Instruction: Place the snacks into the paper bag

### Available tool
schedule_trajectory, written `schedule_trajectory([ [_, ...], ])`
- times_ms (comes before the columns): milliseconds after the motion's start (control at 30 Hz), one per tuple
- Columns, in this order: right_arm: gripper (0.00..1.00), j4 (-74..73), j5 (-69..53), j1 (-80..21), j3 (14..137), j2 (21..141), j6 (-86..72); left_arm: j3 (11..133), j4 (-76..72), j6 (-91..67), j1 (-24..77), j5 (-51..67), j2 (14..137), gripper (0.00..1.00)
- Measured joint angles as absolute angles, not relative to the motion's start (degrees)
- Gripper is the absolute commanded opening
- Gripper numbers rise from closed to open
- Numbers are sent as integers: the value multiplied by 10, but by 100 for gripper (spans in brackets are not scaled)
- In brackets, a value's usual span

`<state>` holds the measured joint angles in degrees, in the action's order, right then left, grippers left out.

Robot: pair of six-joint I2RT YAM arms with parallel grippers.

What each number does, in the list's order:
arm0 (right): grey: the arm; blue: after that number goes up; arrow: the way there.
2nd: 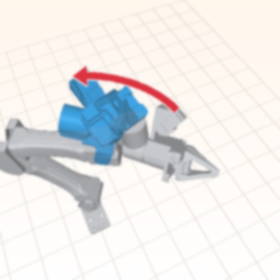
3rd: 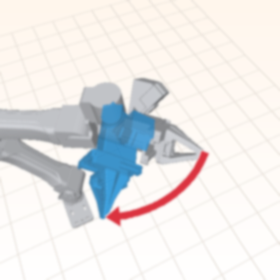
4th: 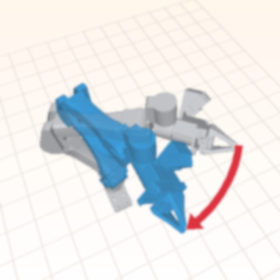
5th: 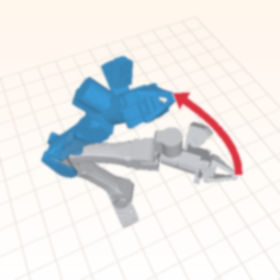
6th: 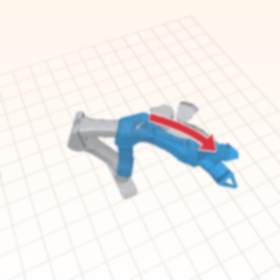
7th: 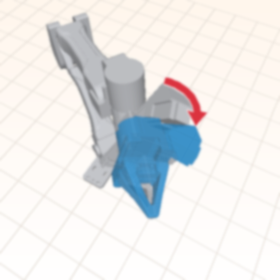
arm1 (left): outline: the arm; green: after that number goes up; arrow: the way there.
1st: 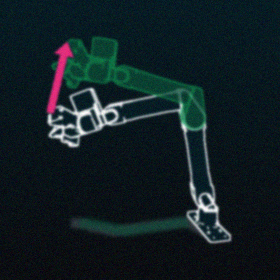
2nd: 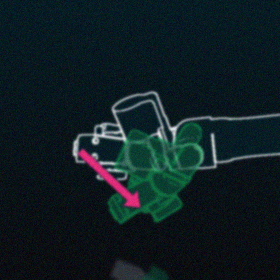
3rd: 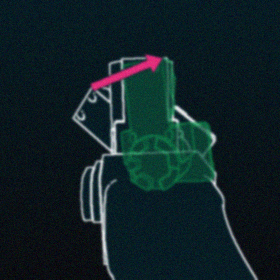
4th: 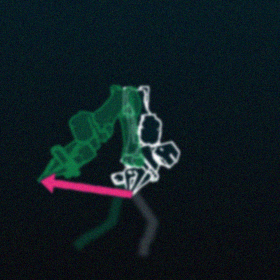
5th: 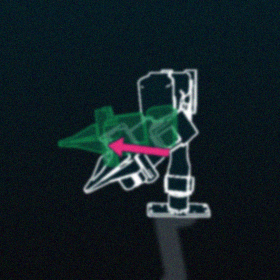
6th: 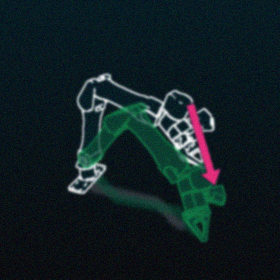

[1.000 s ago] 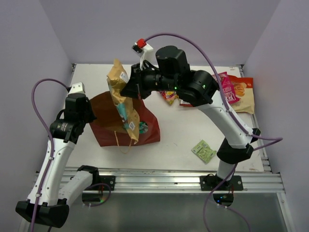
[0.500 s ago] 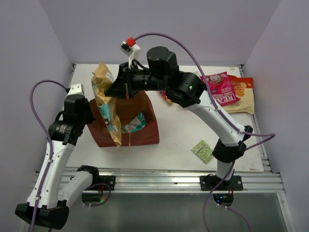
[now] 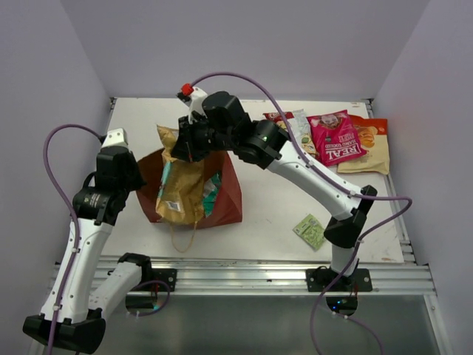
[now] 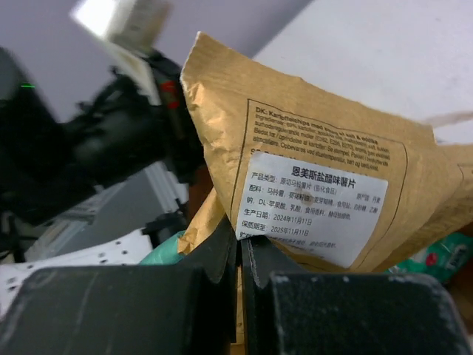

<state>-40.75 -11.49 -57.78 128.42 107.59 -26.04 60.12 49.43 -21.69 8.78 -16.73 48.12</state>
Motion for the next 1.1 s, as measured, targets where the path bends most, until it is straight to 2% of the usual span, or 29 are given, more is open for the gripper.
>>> schedule_trajectory([
  [133, 0, -413, -19, -581, 1240, 1071, -260, 601, 496, -217, 91, -164, 479, 0],
  [500, 0, -430, 203, -611, 1248, 1050, -246, 600, 498, -216, 91, -165, 479, 0],
  [967, 0, -393, 397, -704, 1244, 1060, -170, 594, 498, -214, 91, -168, 475, 0],
  [1100, 0, -394, 425, -723, 1315, 1107, -140, 593, 498, -214, 91, -168, 475, 0],
])
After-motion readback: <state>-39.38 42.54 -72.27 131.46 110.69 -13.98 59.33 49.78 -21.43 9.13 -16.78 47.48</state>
